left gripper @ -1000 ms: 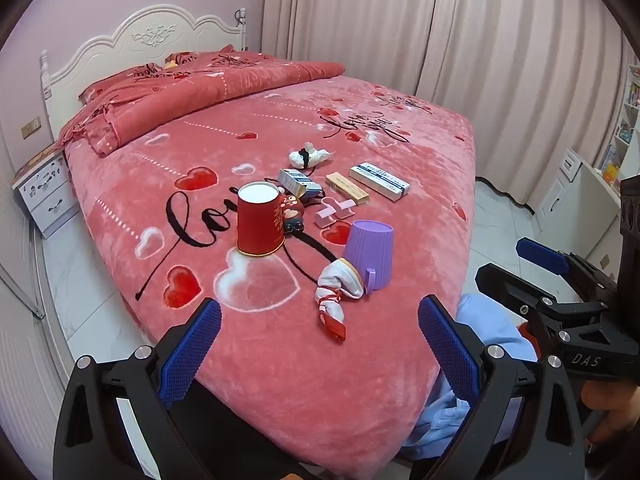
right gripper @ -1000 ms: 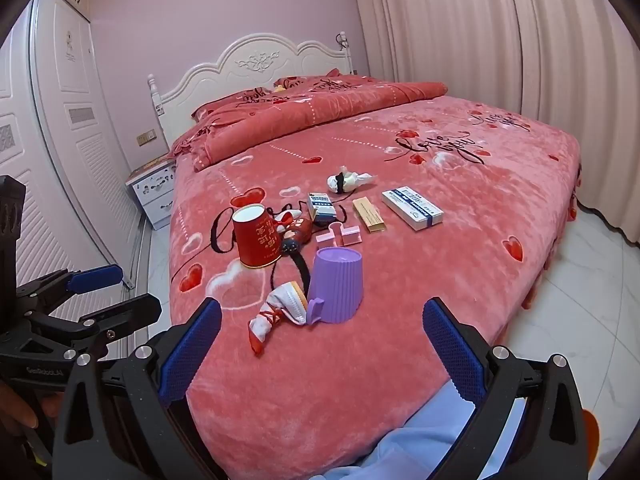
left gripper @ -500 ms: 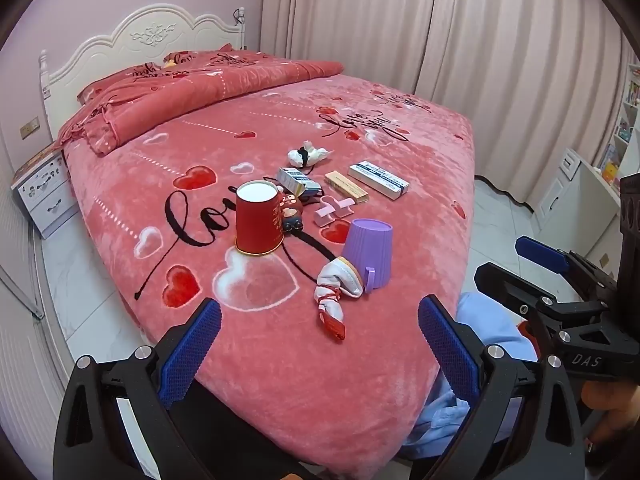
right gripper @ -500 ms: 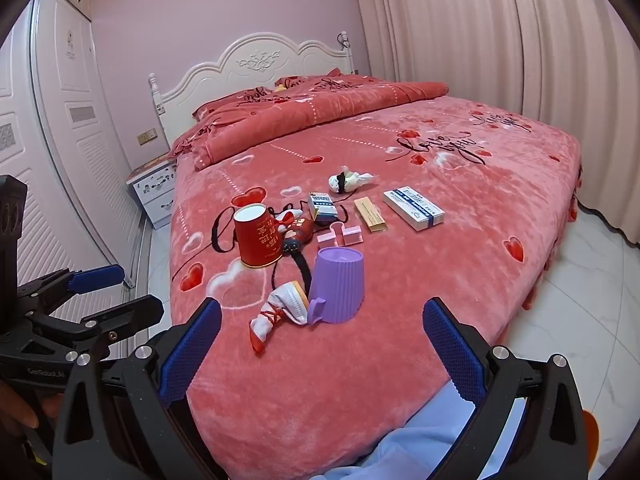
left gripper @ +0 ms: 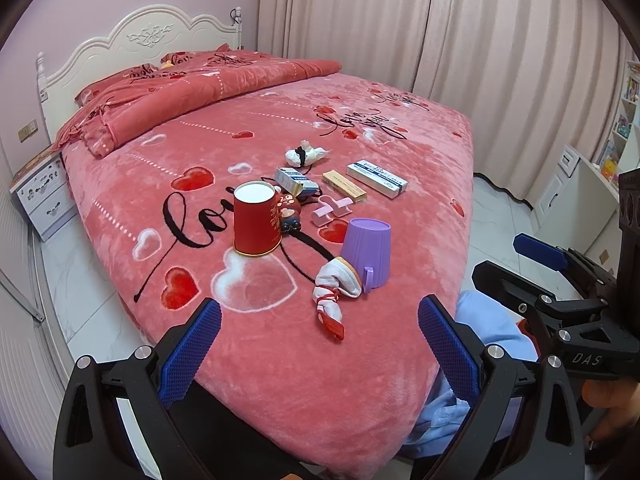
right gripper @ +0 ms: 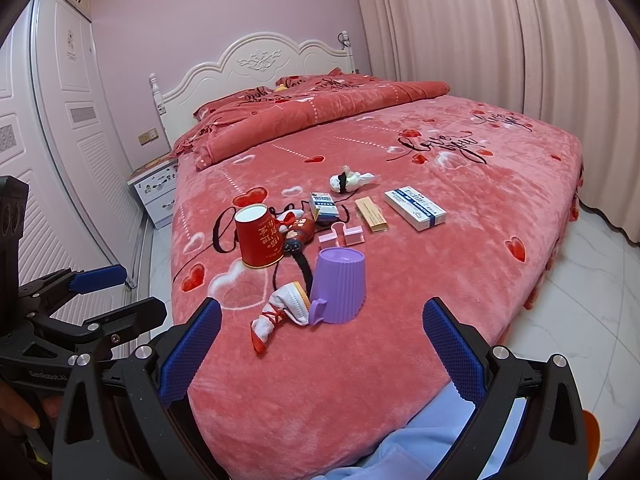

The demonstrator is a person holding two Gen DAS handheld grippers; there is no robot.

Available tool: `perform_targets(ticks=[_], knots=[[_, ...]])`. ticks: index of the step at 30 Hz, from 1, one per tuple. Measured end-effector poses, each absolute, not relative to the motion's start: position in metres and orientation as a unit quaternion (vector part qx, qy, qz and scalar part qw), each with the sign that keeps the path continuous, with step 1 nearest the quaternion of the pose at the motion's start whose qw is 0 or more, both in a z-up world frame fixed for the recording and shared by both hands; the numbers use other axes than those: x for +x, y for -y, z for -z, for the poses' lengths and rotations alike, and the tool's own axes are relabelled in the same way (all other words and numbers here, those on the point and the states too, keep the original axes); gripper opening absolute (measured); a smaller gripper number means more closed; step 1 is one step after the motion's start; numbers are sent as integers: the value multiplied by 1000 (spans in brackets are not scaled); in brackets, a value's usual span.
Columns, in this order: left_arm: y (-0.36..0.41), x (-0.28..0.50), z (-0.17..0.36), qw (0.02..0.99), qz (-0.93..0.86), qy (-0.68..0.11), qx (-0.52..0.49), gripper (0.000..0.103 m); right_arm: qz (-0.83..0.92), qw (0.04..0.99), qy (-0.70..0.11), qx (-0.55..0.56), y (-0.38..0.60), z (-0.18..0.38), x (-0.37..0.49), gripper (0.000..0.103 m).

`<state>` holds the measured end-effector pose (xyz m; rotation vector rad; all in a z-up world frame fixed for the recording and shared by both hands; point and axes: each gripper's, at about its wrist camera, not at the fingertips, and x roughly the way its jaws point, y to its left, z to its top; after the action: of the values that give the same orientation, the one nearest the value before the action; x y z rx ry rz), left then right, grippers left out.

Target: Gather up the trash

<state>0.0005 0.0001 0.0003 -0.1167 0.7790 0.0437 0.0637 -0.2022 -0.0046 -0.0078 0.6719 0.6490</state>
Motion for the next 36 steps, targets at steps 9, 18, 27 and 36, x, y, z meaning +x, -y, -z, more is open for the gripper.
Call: perform_targets(ticks=[9, 18, 27, 36], knots=[[5, 3, 4, 923, -21, -381, -56, 97, -313, 893, -325, -3, 202, 5, 64, 98], [8, 4, 5, 922, -21, -382, -55, 97, -313, 892, -325, -2, 202, 5, 65, 98], [8, 3, 7, 921, -20, -384, -55, 97, -313, 892, -327, -2, 200, 9, 64, 98], [4, -1, 14, 919, -19, -389, -54, 97, -313, 891, -328, -3, 198, 10, 63, 98]])
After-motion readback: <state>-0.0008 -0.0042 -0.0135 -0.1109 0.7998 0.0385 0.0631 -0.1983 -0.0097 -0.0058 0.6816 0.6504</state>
